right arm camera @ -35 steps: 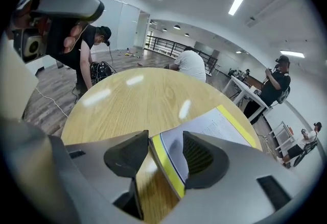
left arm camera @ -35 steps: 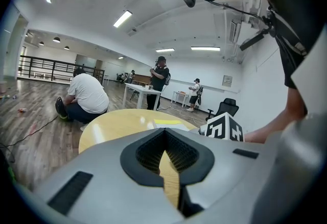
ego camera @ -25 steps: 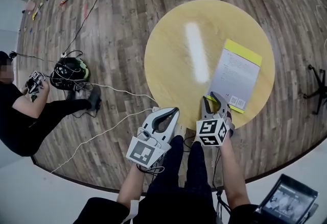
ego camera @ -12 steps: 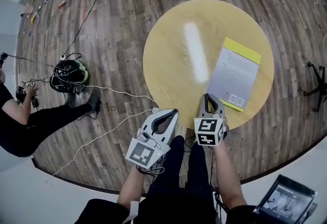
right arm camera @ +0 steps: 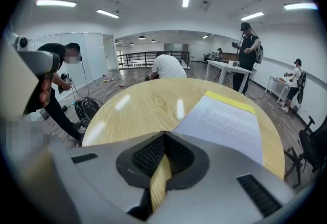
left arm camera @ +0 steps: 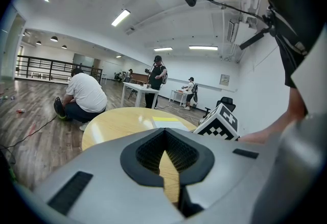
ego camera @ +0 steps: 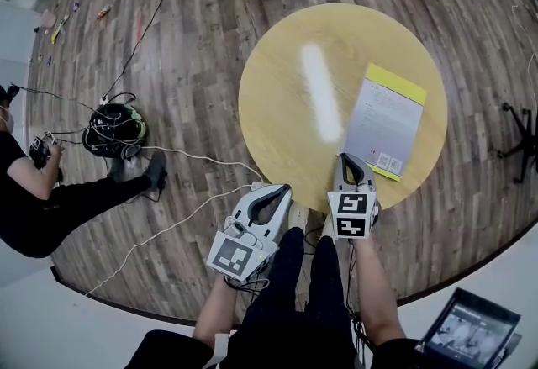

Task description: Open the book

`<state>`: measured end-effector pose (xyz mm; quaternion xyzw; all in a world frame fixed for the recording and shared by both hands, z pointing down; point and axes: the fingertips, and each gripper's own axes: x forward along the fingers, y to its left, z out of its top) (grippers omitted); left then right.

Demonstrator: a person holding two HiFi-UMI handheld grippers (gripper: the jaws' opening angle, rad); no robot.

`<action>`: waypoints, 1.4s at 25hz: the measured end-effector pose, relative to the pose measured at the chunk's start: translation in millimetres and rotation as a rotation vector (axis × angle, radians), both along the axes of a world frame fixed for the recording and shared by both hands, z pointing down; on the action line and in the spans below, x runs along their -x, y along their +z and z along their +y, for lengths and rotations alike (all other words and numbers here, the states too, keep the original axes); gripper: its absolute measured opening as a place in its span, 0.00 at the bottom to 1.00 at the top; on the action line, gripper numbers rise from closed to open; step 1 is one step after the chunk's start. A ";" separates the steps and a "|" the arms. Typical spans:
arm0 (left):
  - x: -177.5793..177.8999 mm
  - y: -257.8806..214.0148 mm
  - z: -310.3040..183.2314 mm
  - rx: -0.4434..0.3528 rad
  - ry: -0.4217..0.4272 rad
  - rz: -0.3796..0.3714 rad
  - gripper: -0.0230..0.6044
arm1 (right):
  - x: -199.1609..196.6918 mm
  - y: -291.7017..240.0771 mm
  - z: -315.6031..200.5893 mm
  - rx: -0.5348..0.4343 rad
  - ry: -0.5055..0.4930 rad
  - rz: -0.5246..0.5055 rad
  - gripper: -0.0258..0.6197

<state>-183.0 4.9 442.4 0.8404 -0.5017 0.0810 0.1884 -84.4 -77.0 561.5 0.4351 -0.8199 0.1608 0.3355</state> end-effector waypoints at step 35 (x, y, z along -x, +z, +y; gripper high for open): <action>-137.0 -7.6 -22.3 -0.038 0.167 -0.056 0.03 | -313.5 -61.8 9.6 -0.149 0.878 -0.931 0.05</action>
